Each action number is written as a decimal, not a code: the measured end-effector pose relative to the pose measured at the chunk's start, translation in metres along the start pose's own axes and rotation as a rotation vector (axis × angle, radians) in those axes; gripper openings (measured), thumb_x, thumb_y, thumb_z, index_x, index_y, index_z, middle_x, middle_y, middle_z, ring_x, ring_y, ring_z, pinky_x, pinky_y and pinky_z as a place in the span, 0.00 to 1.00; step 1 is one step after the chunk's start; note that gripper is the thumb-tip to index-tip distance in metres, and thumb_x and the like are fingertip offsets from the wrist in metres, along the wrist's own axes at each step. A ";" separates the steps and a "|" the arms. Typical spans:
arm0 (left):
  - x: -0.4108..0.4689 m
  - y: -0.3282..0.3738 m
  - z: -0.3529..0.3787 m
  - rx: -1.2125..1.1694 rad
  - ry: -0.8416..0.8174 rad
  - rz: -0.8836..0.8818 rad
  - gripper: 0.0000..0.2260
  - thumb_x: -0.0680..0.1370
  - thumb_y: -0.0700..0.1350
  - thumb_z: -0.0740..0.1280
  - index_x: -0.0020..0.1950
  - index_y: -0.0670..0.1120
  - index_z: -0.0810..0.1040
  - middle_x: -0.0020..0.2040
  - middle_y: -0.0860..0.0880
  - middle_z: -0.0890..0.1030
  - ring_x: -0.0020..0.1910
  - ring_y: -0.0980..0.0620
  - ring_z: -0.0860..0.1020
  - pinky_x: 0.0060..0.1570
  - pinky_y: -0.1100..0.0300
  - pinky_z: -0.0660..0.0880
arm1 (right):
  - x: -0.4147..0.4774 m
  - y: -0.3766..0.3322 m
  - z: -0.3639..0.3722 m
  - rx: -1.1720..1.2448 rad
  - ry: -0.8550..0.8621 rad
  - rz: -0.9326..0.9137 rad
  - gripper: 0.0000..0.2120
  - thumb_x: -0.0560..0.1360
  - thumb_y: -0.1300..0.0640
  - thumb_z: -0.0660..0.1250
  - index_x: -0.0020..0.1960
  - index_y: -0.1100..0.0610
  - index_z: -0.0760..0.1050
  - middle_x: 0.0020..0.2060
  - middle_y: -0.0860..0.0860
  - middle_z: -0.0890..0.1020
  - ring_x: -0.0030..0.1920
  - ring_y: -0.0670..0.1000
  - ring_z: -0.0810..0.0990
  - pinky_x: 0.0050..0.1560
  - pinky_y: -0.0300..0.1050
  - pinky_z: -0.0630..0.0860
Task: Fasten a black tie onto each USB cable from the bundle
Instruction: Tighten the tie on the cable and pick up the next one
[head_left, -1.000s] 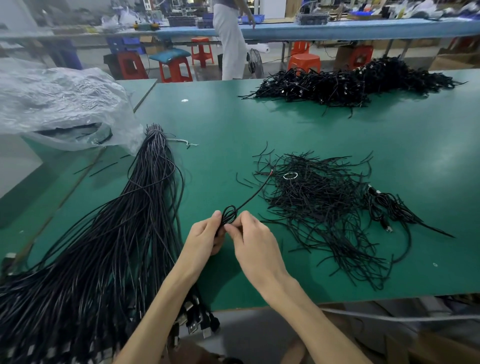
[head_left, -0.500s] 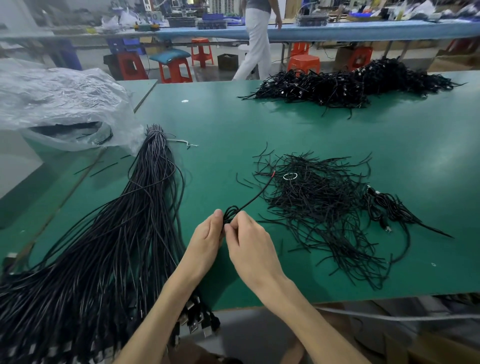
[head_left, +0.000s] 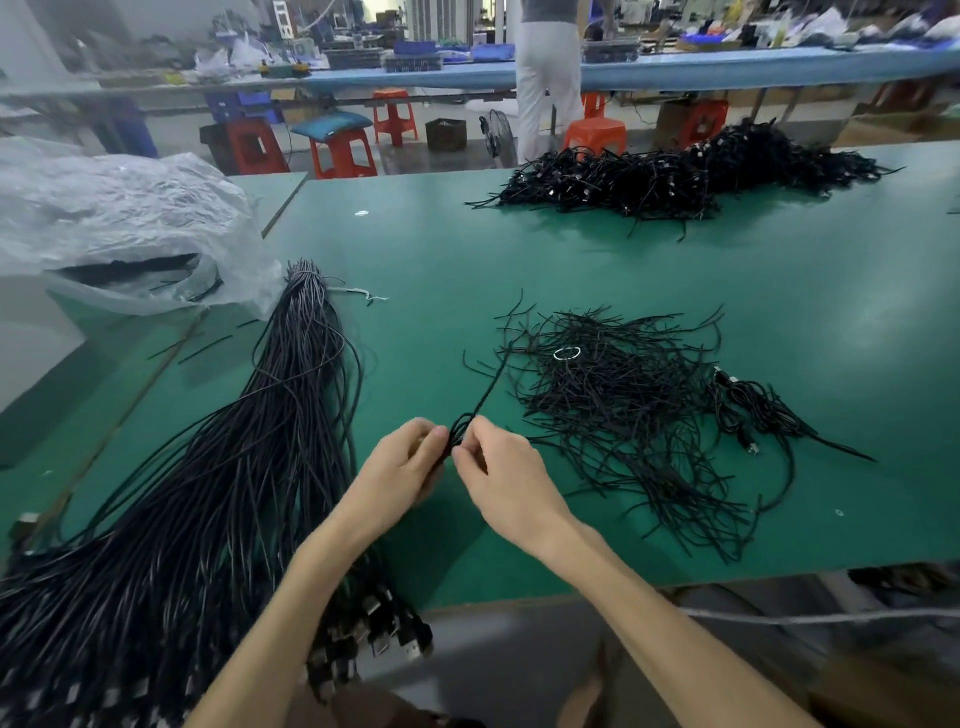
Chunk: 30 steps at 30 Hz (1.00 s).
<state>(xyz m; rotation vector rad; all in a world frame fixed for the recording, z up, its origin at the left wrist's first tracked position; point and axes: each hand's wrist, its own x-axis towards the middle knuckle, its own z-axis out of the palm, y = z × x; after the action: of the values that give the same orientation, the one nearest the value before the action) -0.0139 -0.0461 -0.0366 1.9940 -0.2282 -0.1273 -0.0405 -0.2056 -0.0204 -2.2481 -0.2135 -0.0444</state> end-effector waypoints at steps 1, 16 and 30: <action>0.000 0.002 -0.007 0.033 -0.037 -0.005 0.11 0.86 0.51 0.59 0.49 0.48 0.76 0.32 0.51 0.80 0.30 0.51 0.75 0.33 0.50 0.73 | 0.002 0.003 -0.005 -0.023 -0.023 -0.013 0.10 0.84 0.53 0.62 0.45 0.55 0.70 0.35 0.47 0.75 0.40 0.54 0.74 0.44 0.54 0.73; -0.022 0.023 -0.019 -0.076 -0.146 0.381 0.19 0.82 0.41 0.66 0.73 0.47 0.75 0.73 0.49 0.74 0.73 0.50 0.72 0.66 0.60 0.73 | -0.011 -0.001 -0.023 0.228 0.021 -0.314 0.11 0.83 0.58 0.66 0.44 0.61 0.70 0.33 0.51 0.74 0.33 0.54 0.70 0.36 0.53 0.70; -0.027 0.033 -0.011 0.274 0.180 0.537 0.11 0.85 0.44 0.60 0.64 0.51 0.78 0.51 0.58 0.81 0.51 0.51 0.81 0.52 0.51 0.79 | -0.012 -0.010 -0.029 0.240 0.078 -0.408 0.08 0.82 0.61 0.66 0.46 0.60 0.72 0.38 0.35 0.77 0.38 0.46 0.75 0.41 0.39 0.73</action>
<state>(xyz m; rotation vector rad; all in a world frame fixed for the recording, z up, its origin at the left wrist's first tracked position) -0.0411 -0.0437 -0.0025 2.1256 -0.6820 0.4457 -0.0533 -0.2236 0.0042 -1.9300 -0.6004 -0.3071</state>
